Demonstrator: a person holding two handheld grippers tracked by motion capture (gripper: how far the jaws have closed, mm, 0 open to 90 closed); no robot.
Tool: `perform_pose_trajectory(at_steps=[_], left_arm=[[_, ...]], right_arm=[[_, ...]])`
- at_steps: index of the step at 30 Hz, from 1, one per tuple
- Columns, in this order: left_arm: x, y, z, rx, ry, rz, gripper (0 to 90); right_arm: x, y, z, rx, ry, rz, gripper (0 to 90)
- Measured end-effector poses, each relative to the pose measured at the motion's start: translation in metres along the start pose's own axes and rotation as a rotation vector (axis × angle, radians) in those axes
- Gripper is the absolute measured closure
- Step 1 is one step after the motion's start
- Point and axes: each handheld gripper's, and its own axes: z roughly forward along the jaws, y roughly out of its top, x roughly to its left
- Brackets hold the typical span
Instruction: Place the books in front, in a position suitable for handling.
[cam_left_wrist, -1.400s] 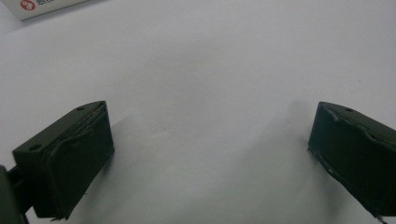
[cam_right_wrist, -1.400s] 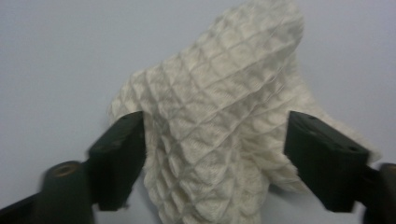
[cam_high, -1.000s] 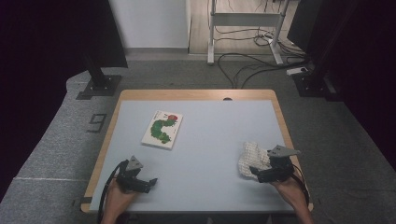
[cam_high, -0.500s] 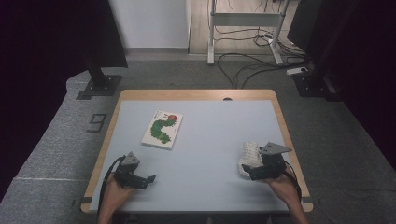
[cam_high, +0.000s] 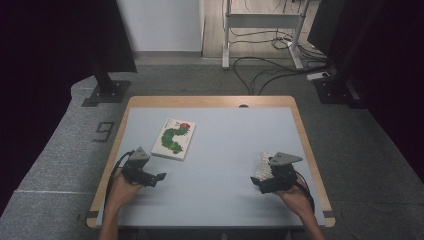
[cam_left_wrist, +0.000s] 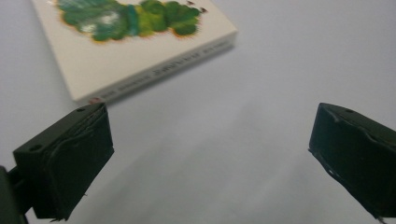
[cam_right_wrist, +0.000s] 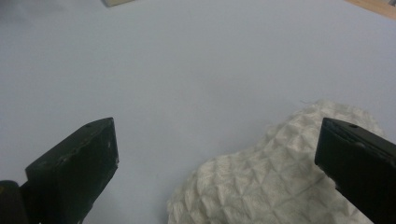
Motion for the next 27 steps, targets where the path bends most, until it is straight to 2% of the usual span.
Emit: perform_pose_trajectory(at_steps=[1, 3, 5, 7, 10, 13, 20, 23, 27], left_arm=[[0.004, 0.001, 0.000, -0.007, -0.007, -0.011, 0.0], [0.011, 0.004, 0.002, 0.010, -0.007, -0.026, 0.0], [0.015, 0.007, 0.003, 0.016, 0.014, -0.014, 0.0], [0.020, 0.010, 0.005, 0.005, -0.009, -0.027, 0.0], [0.025, 0.014, 0.010, 0.027, 0.010, -0.009, 0.0], [0.034, 0.015, 0.014, 0.007, 0.003, -0.035, 0.0], [0.044, 0.017, 0.030, 0.059, 0.019, -0.026, 0.0], [0.046, 0.016, 0.038, 0.067, 0.011, -0.031, 0.0], [0.047, 0.012, 0.047, 0.103, 0.008, -0.018, 0.0]], right_arm=[[0.000, 0.000, 0.002, 0.003, -0.001, 0.000, 0.0], [0.002, 0.000, 0.004, 0.004, 0.002, 0.001, 0.0], [0.004, 0.002, 0.006, 0.001, 0.007, -0.003, 0.0], [0.006, 0.004, 0.008, -0.002, 0.011, -0.012, 0.0], [0.010, 0.009, 0.010, -0.012, 0.019, -0.023, 0.0], [0.015, 0.014, 0.013, -0.012, 0.022, -0.030, 0.0], [0.023, 0.024, 0.023, -0.017, 0.045, -0.048, 0.0], [0.027, 0.027, 0.028, -0.022, 0.058, -0.053, 0.0], [0.032, 0.032, 0.036, -0.021, 0.079, -0.061, 0.0]])
